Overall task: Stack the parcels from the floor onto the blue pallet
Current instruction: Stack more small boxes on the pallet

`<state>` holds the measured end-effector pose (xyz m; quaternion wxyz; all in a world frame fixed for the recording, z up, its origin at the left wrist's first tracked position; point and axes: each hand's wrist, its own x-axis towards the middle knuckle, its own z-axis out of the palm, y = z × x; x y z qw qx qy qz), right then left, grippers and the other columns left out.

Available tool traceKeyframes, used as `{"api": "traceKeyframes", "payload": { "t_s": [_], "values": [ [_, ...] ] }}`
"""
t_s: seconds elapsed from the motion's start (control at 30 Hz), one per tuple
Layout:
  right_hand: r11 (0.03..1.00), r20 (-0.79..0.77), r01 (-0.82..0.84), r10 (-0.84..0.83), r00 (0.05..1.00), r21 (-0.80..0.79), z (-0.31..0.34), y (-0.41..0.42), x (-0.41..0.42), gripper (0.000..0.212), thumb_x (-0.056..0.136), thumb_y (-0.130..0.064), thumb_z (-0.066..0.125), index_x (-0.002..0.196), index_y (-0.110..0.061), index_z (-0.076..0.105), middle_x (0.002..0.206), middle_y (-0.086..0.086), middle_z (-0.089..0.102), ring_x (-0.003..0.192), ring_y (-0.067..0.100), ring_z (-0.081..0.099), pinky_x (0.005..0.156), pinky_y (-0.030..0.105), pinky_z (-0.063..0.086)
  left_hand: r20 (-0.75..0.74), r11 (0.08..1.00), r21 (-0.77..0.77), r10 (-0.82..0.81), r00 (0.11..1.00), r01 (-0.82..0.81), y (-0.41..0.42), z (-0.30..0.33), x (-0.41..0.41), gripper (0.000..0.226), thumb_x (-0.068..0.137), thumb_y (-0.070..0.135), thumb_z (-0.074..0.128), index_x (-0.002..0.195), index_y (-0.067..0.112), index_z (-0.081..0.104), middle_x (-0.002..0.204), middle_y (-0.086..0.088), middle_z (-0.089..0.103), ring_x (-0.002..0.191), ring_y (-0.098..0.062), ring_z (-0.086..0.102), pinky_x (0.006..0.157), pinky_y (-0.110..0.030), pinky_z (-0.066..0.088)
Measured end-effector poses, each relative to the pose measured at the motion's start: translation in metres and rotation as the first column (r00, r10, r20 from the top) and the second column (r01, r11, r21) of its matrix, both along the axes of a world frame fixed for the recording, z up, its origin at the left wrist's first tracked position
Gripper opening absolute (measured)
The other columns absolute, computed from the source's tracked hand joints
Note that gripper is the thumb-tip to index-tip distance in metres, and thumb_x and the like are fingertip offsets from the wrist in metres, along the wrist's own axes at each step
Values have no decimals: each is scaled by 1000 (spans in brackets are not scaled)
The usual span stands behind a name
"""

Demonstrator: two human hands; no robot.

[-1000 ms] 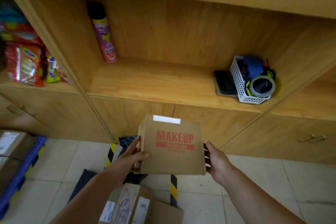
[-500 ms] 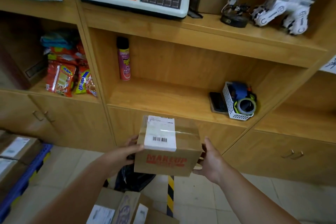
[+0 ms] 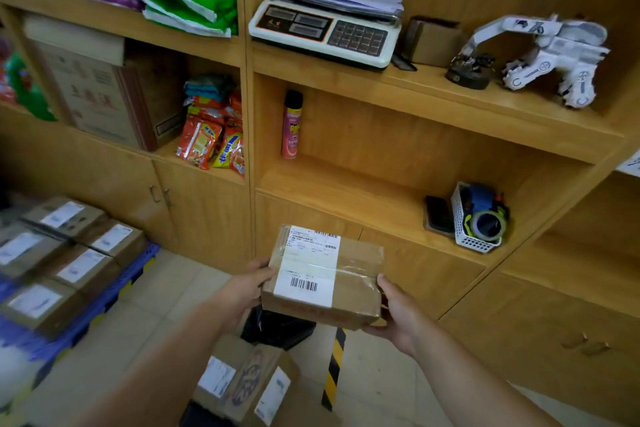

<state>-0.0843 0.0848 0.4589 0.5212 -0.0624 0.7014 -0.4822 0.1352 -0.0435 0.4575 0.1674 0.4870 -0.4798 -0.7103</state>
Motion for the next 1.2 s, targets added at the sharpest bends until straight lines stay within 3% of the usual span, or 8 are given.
{"api": "traceKeyframes", "payload": {
  "t_s": [0.13, 0.43, 0.53, 0.7, 0.83, 0.97, 1.2],
  "values": [
    [994, -41, -109, 110, 993, 25, -1, 20, 21, 29, 99, -40, 42, 114, -18, 55, 112, 8, 64, 105, 25, 60, 75, 41, 57, 48, 996, -10, 89, 995, -88, 46, 8, 33, 29, 99, 27, 44, 128, 31, 48, 111, 4, 65, 98, -13, 58, 80, -34, 49],
    [941, -75, -327, 334, 940, 88, -5, 29, 113, 24, 101, -35, 41, 111, -16, 52, 101, 6, 62, 87, 22, 59, 64, 36, 54, 117, 919, -48, 394, 912, -391, 101, 12, 125, 28, 97, 7, 44, 120, 20, 51, 92, 0, 63, 84, -18, 62, 70, -35, 56],
    [923, -79, -374, 381, 921, 93, -9, 20, 150, 24, 101, -35, 41, 113, -17, 52, 104, 6, 61, 88, 21, 59, 72, 40, 55, 136, 886, -51, 464, 875, -461, 101, 9, 165, 30, 95, 7, 45, 122, 21, 52, 91, -1, 64, 83, -19, 62, 62, -30, 52],
    [890, -120, -439, 453, 884, 126, -22, -13, 230, 25, 100, -36, 43, 113, -16, 52, 114, 10, 58, 110, 31, 55, 95, 52, 49, 129, 829, -48, 558, 820, -557, 92, 6, 247, 31, 96, 6, 42, 121, 22, 51, 86, 1, 62, 74, -15, 59, 55, -27, 46],
    [867, -120, -483, 497, 860, 125, -33, -44, 317, 31, 97, -33, 49, 116, -9, 49, 113, 11, 60, 104, 31, 58, 96, 51, 48, 107, 803, -60, 595, 796, -592, 80, 2, 331, 29, 96, 4, 41, 115, 24, 49, 85, 4, 62, 72, -11, 58, 51, -24, 44],
    [835, -117, -526, 546, 830, 163, -39, -76, 415, 22, 96, -31, 50, 107, -11, 49, 108, 13, 60, 93, 30, 59, 74, 40, 52, 109, 801, -74, 598, 794, -594, 56, -9, 427, 35, 95, 5, 43, 123, 23, 53, 103, 0, 67, 80, -12, 63, 58, -25, 49],
    [780, -174, -602, 625, 761, 173, -43, -125, 551, 15, 94, -35, 52, 99, -20, 54, 108, 12, 61, 100, 32, 60, 81, 44, 55, 116, 745, -42, 666, 737, -666, 13, -19, 559, 36, 95, 4, 44, 128, 17, 51, 91, -2, 65, 80, -23, 64, 68, -36, 52]
  ]
}}
